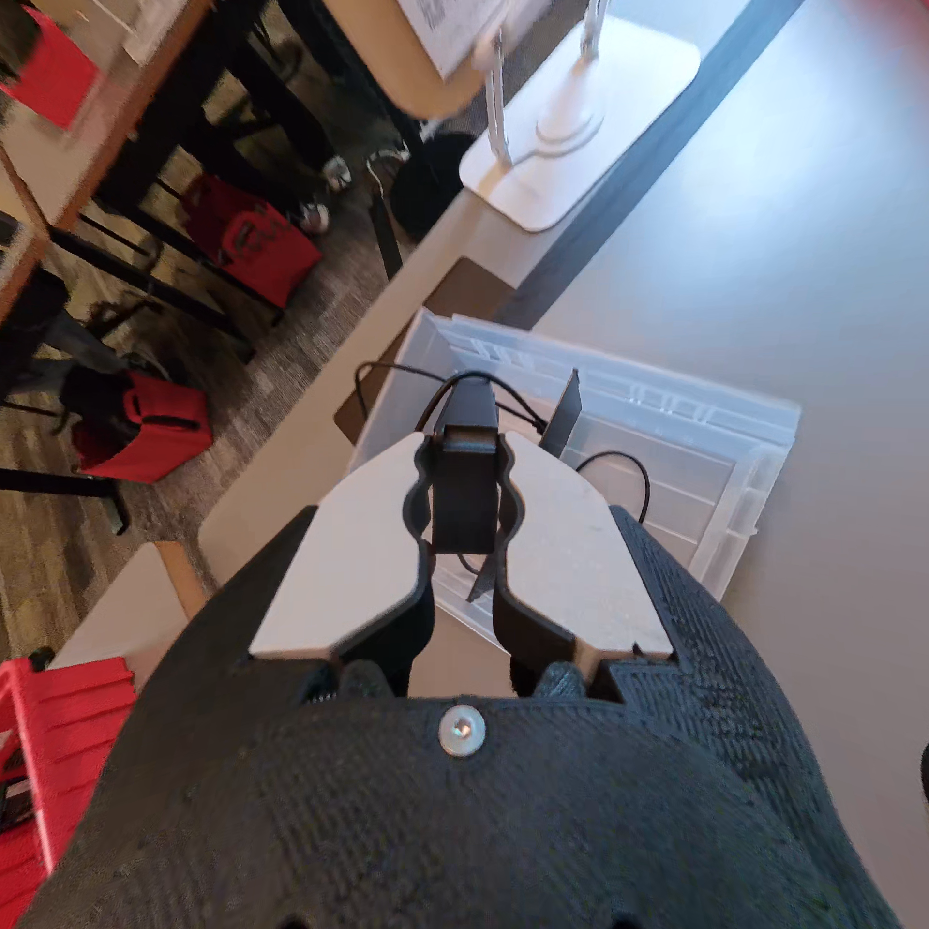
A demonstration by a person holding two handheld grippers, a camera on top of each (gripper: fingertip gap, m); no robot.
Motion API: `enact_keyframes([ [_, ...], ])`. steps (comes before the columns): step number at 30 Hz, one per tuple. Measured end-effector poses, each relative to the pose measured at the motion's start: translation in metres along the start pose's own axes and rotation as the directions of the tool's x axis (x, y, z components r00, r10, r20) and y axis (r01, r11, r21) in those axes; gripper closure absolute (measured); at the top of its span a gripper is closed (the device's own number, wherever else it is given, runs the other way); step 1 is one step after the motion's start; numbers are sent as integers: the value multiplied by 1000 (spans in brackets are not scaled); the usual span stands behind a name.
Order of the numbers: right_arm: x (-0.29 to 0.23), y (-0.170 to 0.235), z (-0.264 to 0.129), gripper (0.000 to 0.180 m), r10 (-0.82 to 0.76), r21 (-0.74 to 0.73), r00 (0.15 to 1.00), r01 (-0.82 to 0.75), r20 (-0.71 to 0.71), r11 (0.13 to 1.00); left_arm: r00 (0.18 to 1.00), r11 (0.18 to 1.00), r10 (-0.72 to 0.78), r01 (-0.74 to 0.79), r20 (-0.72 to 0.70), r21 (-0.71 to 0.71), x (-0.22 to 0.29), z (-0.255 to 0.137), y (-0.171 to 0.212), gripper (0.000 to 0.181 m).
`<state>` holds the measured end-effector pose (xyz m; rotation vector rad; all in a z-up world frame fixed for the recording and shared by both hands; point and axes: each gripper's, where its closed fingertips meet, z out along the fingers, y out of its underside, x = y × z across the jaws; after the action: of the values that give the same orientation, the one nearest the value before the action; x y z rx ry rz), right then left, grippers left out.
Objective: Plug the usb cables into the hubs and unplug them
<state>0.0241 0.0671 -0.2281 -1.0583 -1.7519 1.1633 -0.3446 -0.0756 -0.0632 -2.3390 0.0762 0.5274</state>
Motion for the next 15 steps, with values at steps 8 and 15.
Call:
enact_keyframes([
  [8,18,-45,4,164,-52,69,998,54,-35,996,990,958,92,-116,102,260,6,-110,-101,157],
  [15,38,-130,10,144,-174,174,960,214,-221,961,992,861,103,-51,-76,507,74,-189,-187,158],
])
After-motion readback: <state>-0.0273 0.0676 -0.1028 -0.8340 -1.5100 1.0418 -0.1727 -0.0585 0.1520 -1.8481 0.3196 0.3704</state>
